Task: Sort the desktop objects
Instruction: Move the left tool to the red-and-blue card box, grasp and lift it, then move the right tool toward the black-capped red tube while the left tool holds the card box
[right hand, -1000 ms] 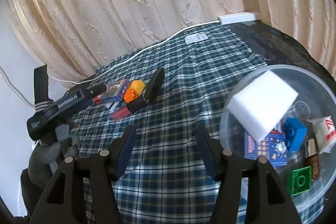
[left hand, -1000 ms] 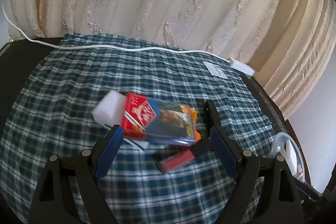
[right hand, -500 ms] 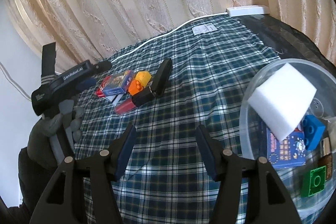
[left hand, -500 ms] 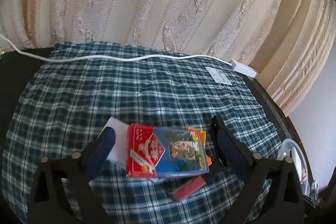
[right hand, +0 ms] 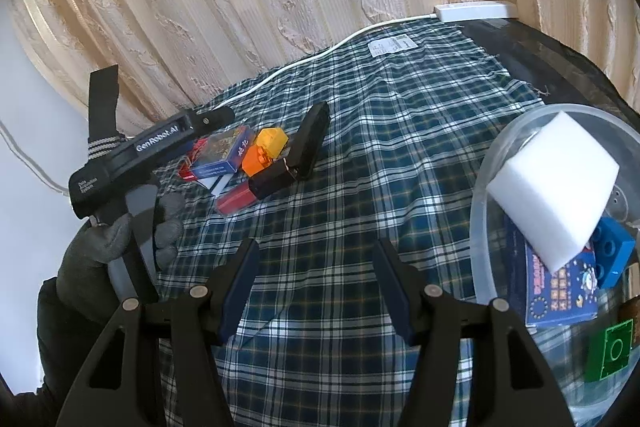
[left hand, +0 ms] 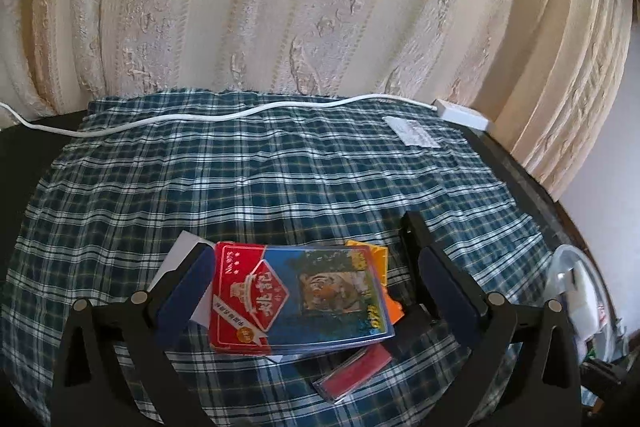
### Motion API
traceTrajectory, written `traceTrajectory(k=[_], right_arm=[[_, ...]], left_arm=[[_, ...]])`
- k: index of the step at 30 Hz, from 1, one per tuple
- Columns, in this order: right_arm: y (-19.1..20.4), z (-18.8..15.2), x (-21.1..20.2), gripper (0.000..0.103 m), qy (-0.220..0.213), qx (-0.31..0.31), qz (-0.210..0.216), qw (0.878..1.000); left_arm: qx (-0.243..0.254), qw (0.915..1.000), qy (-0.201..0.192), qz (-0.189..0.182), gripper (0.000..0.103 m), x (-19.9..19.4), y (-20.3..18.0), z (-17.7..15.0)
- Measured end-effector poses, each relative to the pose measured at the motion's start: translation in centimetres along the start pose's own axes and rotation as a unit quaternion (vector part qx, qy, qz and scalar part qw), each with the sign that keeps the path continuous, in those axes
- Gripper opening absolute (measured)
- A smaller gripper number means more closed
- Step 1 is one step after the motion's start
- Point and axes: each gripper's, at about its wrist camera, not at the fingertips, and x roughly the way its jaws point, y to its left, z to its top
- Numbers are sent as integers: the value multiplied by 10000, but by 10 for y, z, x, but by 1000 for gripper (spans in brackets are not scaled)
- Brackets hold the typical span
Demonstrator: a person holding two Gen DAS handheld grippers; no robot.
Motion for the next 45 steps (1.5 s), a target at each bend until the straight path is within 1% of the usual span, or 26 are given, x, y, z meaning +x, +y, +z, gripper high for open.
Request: traceTrajectory(k=[11, 14, 16, 17, 18, 19, 24, 29, 33, 36, 40, 45], right_arm=[[8, 3, 6, 63, 34, -105, -53, 9999], [12, 4, 9, 63, 46, -156, -68, 9998], [15, 5, 11, 63, 57, -180, -81, 9998], [16, 6, 12, 63, 62, -190, -87, 9998], [17, 6, 13, 63, 66, -195, -93, 9997], [18, 7, 15, 63, 70, -201, -93, 9997], [29, 9, 24, 63, 138, -292, -73, 9995], [44, 12, 39, 63, 304, -418, 17, 9987], [56, 18, 52, 63, 431, -544, 110, 9975], [61, 25, 64, 63, 545, -509, 172, 9971], [70, 32, 76, 63, 615, -536, 212, 9964], [82, 40, 94, 63, 674, -623, 133, 9957]], left_arm=[[349, 9989, 92, 300, 103, 5, -3, -6], [333, 9985, 136, 417, 103, 6, 0, -7], [175, 9988, 249, 375, 103, 9, 6, -8], [65, 9990, 298, 342, 101, 10, 10, -9], [-3, 9989, 321, 333, 96, 11, 12, -11], [-27, 9989, 314, 356, 93, 11, 14, -12], [-194, 9991, 39, 363, 93, -2, 22, -10], [-329, 9988, -157, 320, 92, -16, 30, -3], [-373, 9979, -318, 430, 92, -27, 36, 2], [-420, 9970, -392, 512, 92, -33, 42, 4], [-528, 9966, -418, 478, 93, -35, 48, 5], [-568, 9963, -447, 464, 93, -38, 49, 5]])
